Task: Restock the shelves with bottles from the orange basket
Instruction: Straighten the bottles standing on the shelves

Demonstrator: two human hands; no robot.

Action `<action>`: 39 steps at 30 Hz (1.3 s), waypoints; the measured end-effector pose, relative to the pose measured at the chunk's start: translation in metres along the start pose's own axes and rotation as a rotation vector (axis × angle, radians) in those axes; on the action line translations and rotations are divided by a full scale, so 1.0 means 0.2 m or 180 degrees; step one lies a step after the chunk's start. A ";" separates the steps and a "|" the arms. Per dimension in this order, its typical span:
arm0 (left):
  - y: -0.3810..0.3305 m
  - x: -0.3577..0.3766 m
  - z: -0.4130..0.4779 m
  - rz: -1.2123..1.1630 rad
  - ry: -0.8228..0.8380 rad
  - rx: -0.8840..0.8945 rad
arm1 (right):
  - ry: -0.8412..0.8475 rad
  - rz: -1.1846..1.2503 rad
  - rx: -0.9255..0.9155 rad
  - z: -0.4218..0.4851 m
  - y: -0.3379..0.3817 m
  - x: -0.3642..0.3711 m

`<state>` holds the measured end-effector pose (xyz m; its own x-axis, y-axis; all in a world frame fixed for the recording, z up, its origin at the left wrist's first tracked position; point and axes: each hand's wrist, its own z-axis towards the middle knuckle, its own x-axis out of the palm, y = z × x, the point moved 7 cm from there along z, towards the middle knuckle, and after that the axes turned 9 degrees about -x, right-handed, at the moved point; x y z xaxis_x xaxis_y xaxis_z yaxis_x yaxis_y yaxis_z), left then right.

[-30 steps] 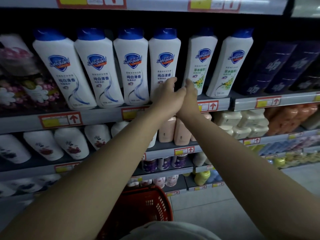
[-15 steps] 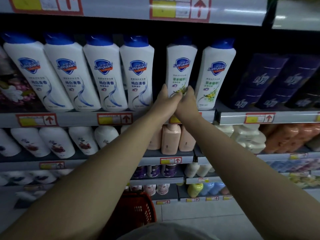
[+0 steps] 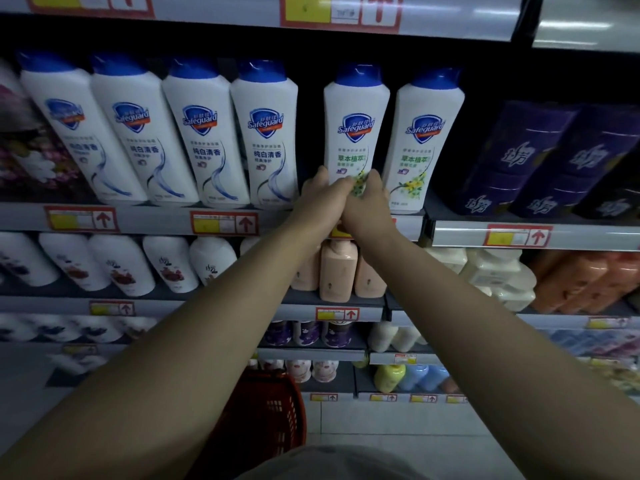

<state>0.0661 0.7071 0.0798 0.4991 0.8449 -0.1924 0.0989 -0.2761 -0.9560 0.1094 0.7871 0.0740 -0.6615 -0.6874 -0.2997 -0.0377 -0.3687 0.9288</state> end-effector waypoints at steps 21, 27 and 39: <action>-0.08 0.27 -0.13 0.0152 0.0129 0.0401 | -0.1269 -0.0302 -0.0291 -0.11 0.00 -0.31; -0.11 0.38 -0.09 0.0205 0.0284 0.0324 | -0.0991 0.0622 0.0268 0.02 -0.08 -0.37; -0.11 0.40 -0.10 0.0219 -0.0244 0.0604 | -0.0434 0.0289 0.0054 0.00 -0.06 -0.34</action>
<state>0.1224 0.7718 0.0891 0.4314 0.8615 -0.2679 -0.1004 -0.2492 -0.9632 0.1553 0.8375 0.0833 -0.7583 -0.6257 -0.1830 0.0151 -0.2975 0.9546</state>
